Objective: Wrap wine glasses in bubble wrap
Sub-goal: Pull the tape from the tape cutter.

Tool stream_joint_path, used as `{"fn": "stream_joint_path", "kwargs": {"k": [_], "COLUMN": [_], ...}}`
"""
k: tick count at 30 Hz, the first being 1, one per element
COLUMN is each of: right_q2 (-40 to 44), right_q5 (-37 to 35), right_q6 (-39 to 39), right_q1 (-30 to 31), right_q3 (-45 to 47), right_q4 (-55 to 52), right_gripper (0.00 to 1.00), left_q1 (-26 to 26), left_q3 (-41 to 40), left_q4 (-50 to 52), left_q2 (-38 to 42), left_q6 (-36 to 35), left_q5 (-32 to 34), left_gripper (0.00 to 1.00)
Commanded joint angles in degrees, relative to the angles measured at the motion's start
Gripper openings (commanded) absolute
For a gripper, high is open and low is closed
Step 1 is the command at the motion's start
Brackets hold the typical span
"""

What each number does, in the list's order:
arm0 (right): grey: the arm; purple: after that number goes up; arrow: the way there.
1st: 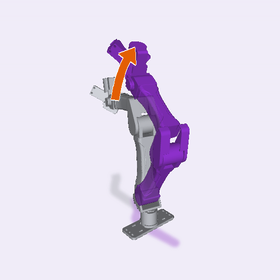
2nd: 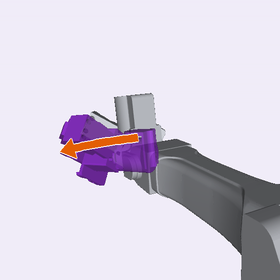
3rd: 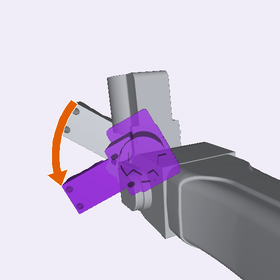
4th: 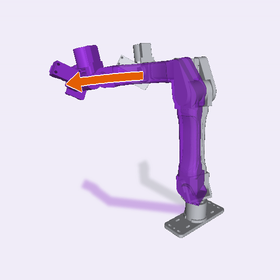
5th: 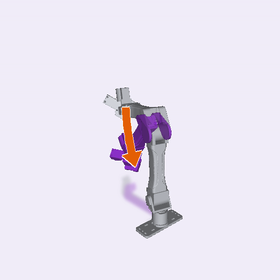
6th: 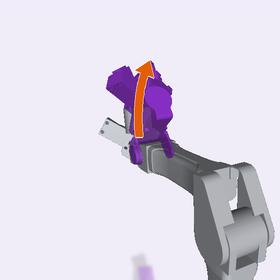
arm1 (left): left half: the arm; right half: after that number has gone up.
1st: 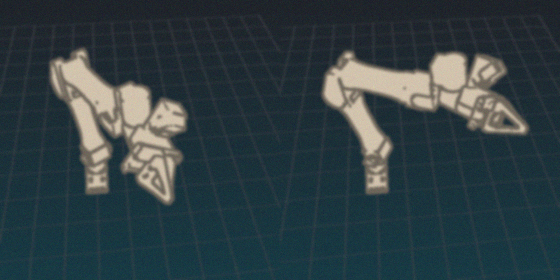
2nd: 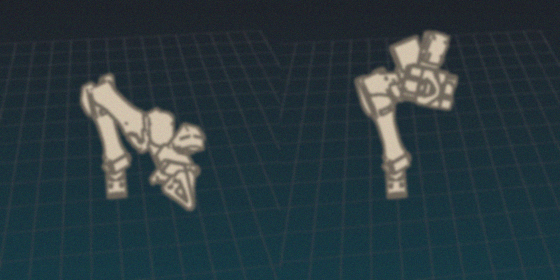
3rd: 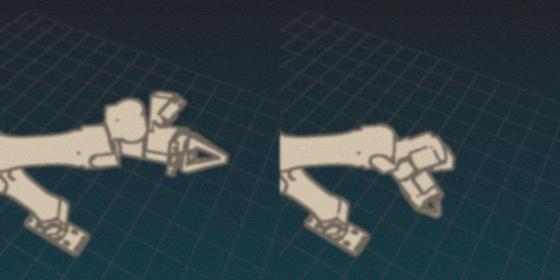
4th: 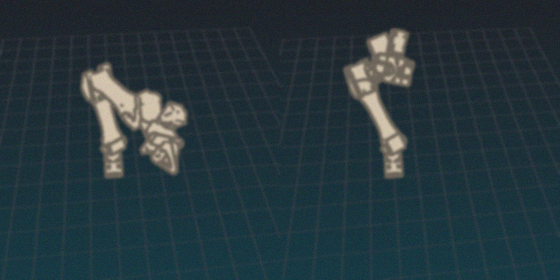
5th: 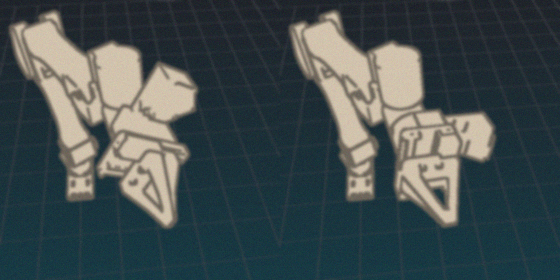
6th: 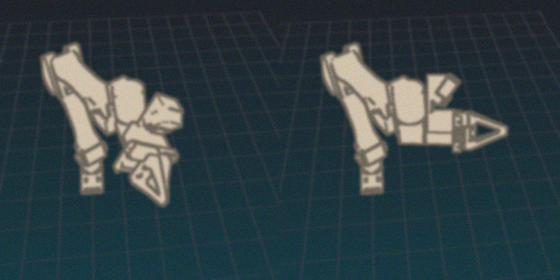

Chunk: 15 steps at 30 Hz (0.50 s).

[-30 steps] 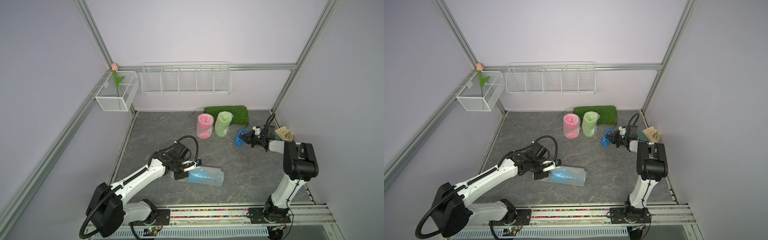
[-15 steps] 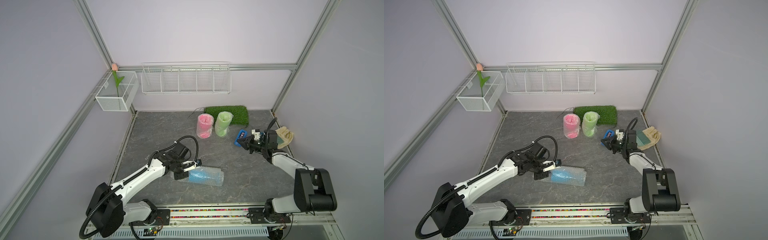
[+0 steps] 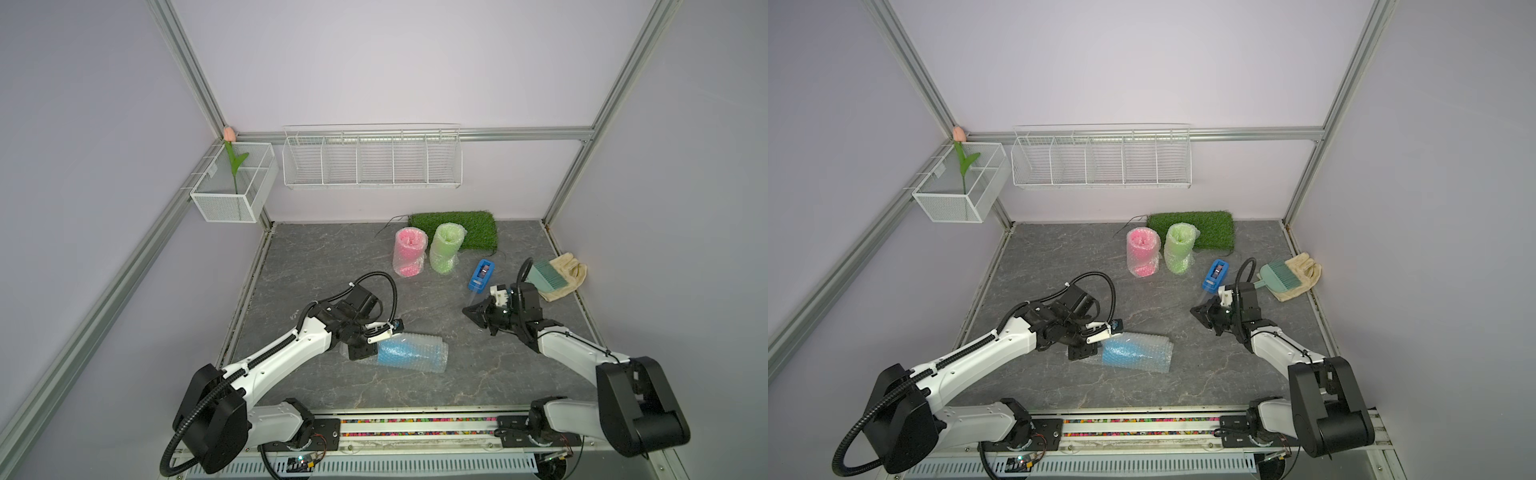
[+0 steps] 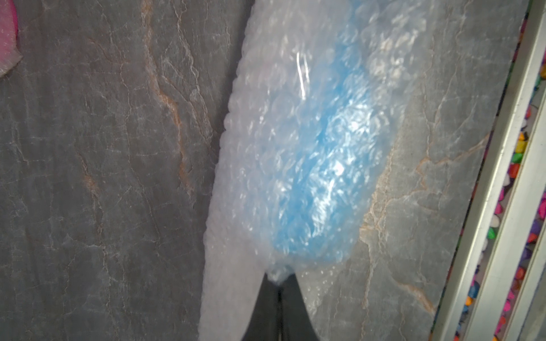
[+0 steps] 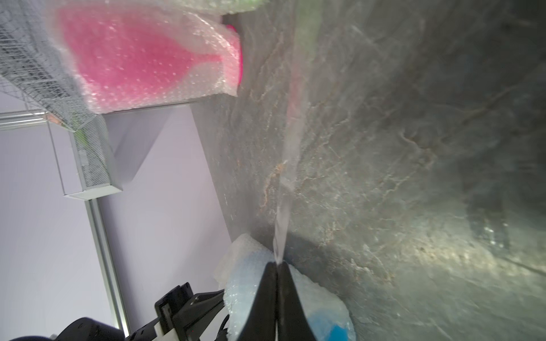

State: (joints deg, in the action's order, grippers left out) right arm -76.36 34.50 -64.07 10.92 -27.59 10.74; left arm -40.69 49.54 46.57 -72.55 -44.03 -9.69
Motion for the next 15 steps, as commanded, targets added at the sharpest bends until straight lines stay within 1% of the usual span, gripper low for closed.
{"fn": "stream_joint_path", "kwargs": {"k": [1,5,8,11,15], "right_q2": [-4.4,-7.5,-7.0,-2.9,6.5], "right_q5": [1.0,0.9,0.6,-0.7,-2.7], "right_q6": [-1.0,-1.9,-3.1,-3.3,-0.4], "right_q1": [2.1,3.7,5.3,7.4,8.0], "right_q3": [2.5,5.1,6.7,7.2,5.6], "right_q4": [5.5,9.2,10.2,6.3,-5.9], "right_gripper": [0.08,0.15,0.22,0.29,0.39], "left_q1": [-0.3,-0.3,-0.3,-0.3,-0.3], "left_q3": [0.6,0.7,0.7,0.8,0.9], "left_q4": [0.4,0.6,0.6,0.6,0.7], "left_q2": [-0.6,-0.9,-1.0,-1.2,-1.4], "left_q6": [-0.6,-0.6,-0.6,-0.6,-0.6], "left_q5": [-1.6,-1.7,-1.7,-1.7,-1.6], "left_gripper": [0.05,0.05,0.05,0.05,0.05]}}
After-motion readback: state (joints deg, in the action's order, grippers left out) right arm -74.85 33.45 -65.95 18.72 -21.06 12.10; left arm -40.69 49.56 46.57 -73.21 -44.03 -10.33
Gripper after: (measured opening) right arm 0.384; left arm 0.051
